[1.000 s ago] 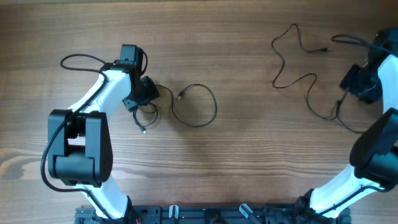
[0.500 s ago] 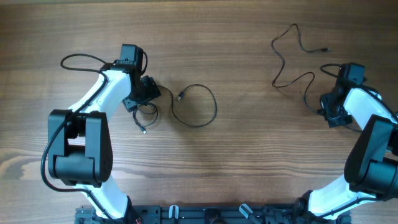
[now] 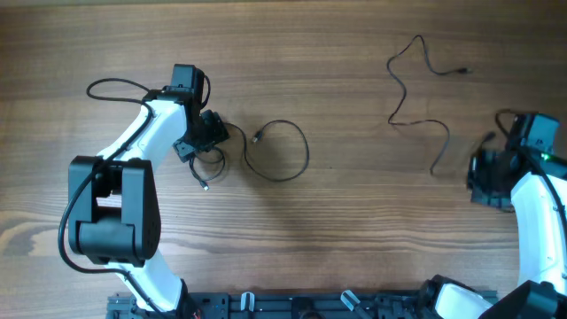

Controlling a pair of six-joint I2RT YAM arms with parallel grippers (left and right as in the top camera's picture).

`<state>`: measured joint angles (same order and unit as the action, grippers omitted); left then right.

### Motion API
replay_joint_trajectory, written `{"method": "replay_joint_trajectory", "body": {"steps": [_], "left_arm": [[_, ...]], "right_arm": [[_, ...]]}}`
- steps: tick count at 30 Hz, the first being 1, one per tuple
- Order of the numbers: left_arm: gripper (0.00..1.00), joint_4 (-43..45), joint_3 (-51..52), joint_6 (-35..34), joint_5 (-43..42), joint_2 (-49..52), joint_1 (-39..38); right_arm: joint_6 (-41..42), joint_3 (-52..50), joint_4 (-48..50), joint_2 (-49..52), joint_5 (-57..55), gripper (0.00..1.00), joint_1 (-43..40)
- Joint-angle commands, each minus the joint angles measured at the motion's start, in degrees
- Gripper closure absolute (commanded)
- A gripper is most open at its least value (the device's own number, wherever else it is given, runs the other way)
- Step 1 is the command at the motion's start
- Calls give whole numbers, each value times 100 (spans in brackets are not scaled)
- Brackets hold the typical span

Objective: Untangle cables

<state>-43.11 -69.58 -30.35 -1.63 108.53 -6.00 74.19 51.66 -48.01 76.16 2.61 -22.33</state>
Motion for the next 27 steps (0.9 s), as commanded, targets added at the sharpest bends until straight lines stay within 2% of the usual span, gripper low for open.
{"method": "replay_joint_trajectory", "body": {"steps": [1,3,4,7,13,15,17,19,20,21,23,25,27], "left_arm": [[26,-20,37,-15,-31,-50,-28],[26,-81,37,-17,-31,-50,-28],[26,-76,37,-17,-31,-50,-28],[26,101,37,-17,-31,-50,-28],[26,146,37,-20,-31,-50,-28],[26,157,37,-20,-31,-50,-28],[26,173,37,-20,-31,-50,-26],[26,179,37,-190,-31,-50,-26],[26,179,37,-326,-31,-50,-26],[25,192,37,-363,-44,-50,-33],[23,203,37,-361,-50,-50,-33],[20,199,37,-358,-50,-50,-33],[25,203,37,-361,-155,-50,-59]], "right_arm": [[-1233,20,1228,11,1690,96,-297],[-203,20,2105,11,1943,96,-1075],[-306,20,2463,11,1947,96,-1235],[-3014,20,3554,26,1663,95,-1049],[-3373,686,4138,348,1561,95,-319],[-3375,1224,4148,988,894,94,149],[-3412,1821,4135,1926,734,94,514],[-3355,2120,4133,2520,525,82,667],[-3399,2214,4028,2730,525,50,710],[-3652,2238,3842,2791,522,1,732],[-4170,2238,3604,2625,503,1,730],[-4511,2238,3010,1987,514,0,732],[-4509,2236,2249,1429,1141,0,748]]}}
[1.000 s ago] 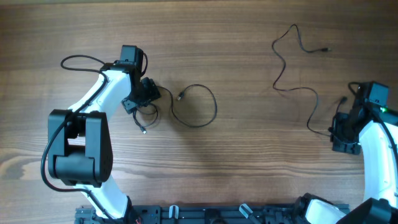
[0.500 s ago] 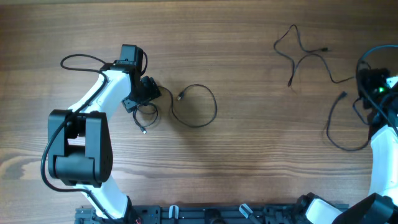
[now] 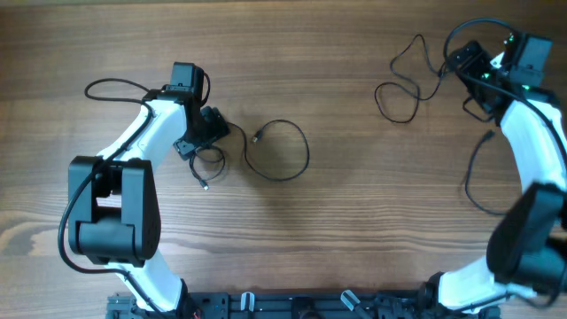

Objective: Untangle cables

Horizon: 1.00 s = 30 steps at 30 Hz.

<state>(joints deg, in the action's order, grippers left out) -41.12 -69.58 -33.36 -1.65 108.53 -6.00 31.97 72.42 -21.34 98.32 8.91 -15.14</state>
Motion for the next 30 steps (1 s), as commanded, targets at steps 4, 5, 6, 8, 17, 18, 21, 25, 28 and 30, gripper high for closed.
{"method": "replay_joint_trajectory", "body": {"steps": [4,5,6,8,17,18,21,25,28,30], "left_arm": [[96,-4,35,-24,-1624,-55,-87],[96,-68,35,17,-1954,-55,-94],[96,-107,35,319,-2426,-66,-120],[96,7,35,1333,-3816,-166,-256],[0,549,35,-739,-3834,-280,-466],[0,306,35,-743,-3342,-280,-396],[0,-2,35,-1222,-3517,-280,162],[0,-149,35,-278,-4868,-280,955],[0,-553,35,-153,-4249,-280,1239],[0,-568,35,-153,-4098,-280,1296]], "right_arm": [[-345,144,-1823,-1119,1366,0,573],[-345,92,-1963,-1117,1364,0,785],[-350,-11,-1989,-1117,1344,0,1093],[-337,-155,-1989,-1036,1172,0,1606],[-815,-240,-2258,-212,1215,0,3193],[-944,-264,-2157,-151,1213,0,3359],[-1316,-286,-1644,409,717,0,4170],[1106,-286,-1080,949,1436,0,4448],[1711,-286,-603,1187,1174,0,4704],[1950,-286,-581,1237,144,0,4972]]}}
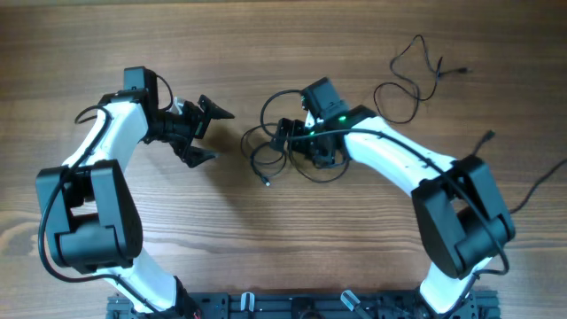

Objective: Untangle cables

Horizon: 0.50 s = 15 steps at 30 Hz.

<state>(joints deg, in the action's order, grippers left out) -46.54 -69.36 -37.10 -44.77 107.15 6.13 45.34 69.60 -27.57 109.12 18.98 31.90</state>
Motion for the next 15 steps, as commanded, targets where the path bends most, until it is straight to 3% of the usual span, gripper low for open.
{"method": "replay_joint_trajectory", "body": {"steps": [1,3,5,7,8,9,10,15], "left_arm": [[0,-26,13,221,326,-142,85],[0,-24,13,221,691,-142,74],[0,-26,13,221,870,-142,74],[0,-59,15,221,1038,-142,74],[0,-90,15,221,1064,-142,74],[0,-90,15,221,1088,-142,74],[0,-87,15,221,1088,-142,74],[0,-87,15,219,1134,-142,74]], "right_arm": [[610,-4,76,170,-1235,1,431],[944,-4,55,289,-1950,2,734],[1182,-4,142,472,-2118,18,918],[1174,2,463,774,-2063,45,1038],[1178,2,505,780,-2072,64,1036],[1161,15,522,769,-2074,89,1036],[984,79,455,739,-2068,95,999],[-179,673,-256,-592,-1349,95,-125]]}}
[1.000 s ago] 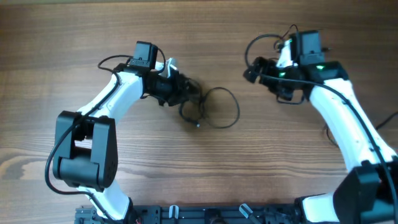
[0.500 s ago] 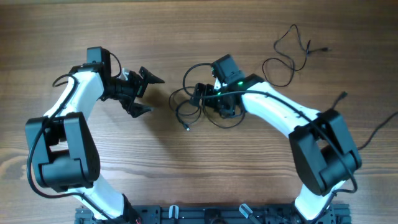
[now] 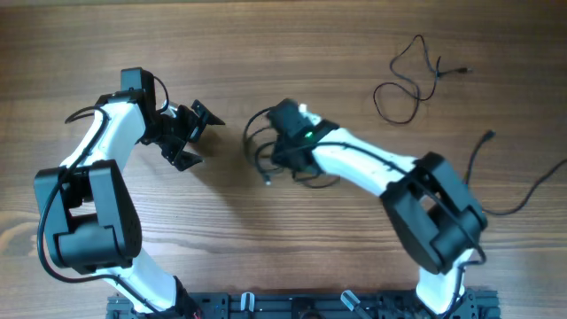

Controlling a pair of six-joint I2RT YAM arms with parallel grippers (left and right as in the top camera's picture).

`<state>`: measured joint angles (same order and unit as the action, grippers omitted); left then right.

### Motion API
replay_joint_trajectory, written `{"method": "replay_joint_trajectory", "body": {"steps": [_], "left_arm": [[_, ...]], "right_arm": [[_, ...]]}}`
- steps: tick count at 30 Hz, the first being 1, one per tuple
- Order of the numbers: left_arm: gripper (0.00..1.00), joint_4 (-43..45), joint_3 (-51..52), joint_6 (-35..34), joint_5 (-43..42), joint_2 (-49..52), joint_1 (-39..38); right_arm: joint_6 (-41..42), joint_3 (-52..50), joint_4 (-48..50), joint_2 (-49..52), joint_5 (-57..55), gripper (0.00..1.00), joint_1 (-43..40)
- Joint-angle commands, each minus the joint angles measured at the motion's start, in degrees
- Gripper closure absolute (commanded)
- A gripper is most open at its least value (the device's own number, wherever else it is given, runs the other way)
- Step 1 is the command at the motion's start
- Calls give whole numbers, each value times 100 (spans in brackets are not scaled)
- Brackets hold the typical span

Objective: Untangle cables

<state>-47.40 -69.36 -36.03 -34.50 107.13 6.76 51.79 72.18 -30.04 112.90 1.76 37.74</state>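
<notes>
A black cable (image 3: 259,140) lies bunched in loops at the table's middle, with one plug end (image 3: 268,181) sticking out below. My right gripper (image 3: 276,152) sits directly on top of this bundle, and its fingers are hidden under the wrist, so their state does not show. My left gripper (image 3: 196,137) stands open just left of the bundle, apart from it, with nothing between its fingers. A second thin black cable (image 3: 409,81) lies in loose curls at the far right.
A dark lead (image 3: 518,188) trails from the right edge across the wood toward a plug (image 3: 487,137). The left arm's own lead (image 3: 75,113) loops at the far left. The arm bases stand along the near edge (image 3: 292,306).
My right gripper has shifted a little to the left over the bundled cable, and the loops have bunched tighter and moved left with it. The left gripper stays open, turned slightly.
At first my left gripper was at the looped cable left of centre, with the right arm at the far right edge. Then the right arm was up at the far-right cable, which had changed shape. Later the left gripper stood back open and the right gripper reached the middle bundle, where it remains.
</notes>
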Motion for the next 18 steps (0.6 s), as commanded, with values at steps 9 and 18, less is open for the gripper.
{"method": "replay_joint_trajectory", "body": {"steps": [9,18], "left_arm": [[0,0,15,114,461,-140,11],[0,0,15,114,461,-140,11]], "right_arm": [[-2570,463,1082,-3333,1333,95,-4903],[-3373,459,3965,-994,1172,95,-6273]]}}
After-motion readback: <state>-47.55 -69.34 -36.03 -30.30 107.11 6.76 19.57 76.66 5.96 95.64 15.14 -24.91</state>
